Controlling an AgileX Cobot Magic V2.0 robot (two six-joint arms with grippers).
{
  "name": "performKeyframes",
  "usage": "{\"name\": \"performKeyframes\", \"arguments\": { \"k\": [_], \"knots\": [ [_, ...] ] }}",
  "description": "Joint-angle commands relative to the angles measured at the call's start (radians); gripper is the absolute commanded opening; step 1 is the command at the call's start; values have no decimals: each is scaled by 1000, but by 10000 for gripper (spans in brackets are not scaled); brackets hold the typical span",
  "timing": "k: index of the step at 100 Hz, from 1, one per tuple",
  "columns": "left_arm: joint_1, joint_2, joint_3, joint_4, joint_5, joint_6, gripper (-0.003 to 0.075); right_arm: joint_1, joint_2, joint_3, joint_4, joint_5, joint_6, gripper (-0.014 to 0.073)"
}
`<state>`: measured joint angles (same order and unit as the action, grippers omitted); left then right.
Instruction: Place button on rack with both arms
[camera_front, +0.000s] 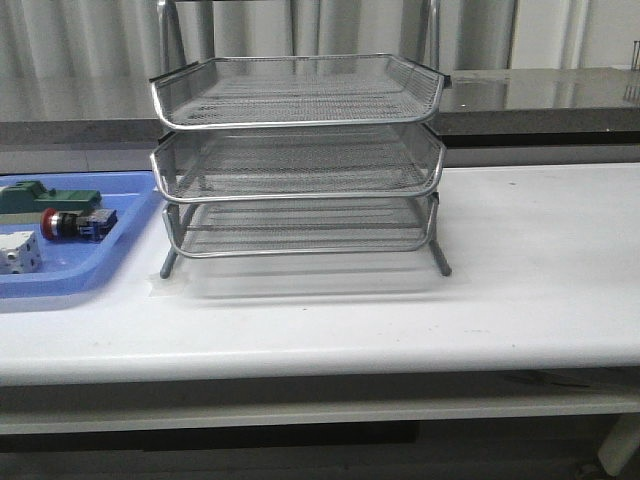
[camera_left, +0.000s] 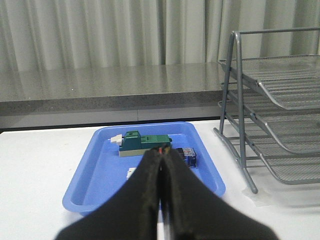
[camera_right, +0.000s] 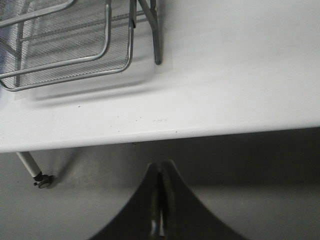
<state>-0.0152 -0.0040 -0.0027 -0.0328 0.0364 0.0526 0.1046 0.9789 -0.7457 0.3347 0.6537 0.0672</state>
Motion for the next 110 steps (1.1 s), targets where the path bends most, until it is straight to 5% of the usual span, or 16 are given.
{"name": "performKeyframes", "arguments": {
  "k": [1,25,56,85,110],
  "knots": [
    [2,-32,55,-2,-88,-11,-21,-5,36,-36,72,-76,-2,-57],
    [2,-32,55,-2,-88,-11,-21,-5,104,-36,146,-102,-19,-6],
    [2,-32,55,-2,-88,-11,-21,-5,114,-36,236,-166,-21,381],
    [2,-32,55,-2,-88,-11,-21,-2,162,-36,355,-265,-73,381],
    [2,-32,55,-2,-88,-11,-21,-2,306,-36,693,-265,-352,381]
  ]
}}
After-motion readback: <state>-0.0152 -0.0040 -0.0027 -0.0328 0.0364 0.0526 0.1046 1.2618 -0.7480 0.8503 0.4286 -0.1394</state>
